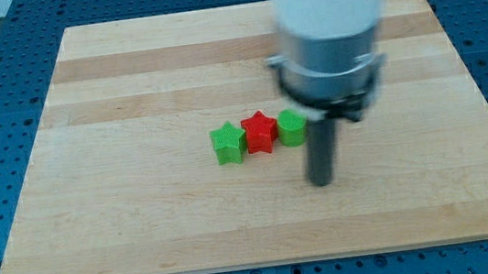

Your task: Place your arm diagonally top right to the red circle

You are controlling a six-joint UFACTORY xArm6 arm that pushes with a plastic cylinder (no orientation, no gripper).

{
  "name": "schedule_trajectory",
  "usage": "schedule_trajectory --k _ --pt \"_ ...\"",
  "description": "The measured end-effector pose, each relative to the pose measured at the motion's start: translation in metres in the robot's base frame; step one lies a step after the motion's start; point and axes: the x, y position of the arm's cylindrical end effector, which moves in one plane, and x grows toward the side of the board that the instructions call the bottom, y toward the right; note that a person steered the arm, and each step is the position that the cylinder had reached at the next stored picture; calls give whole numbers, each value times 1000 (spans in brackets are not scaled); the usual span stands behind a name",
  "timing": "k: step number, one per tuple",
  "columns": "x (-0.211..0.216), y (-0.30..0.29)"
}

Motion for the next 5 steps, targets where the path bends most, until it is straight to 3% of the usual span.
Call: schedule_trajectory --k 1,2,3,5 --pt "-35 70" --pt "-76 83" --pt "-111 72" --pt "-130 -36"
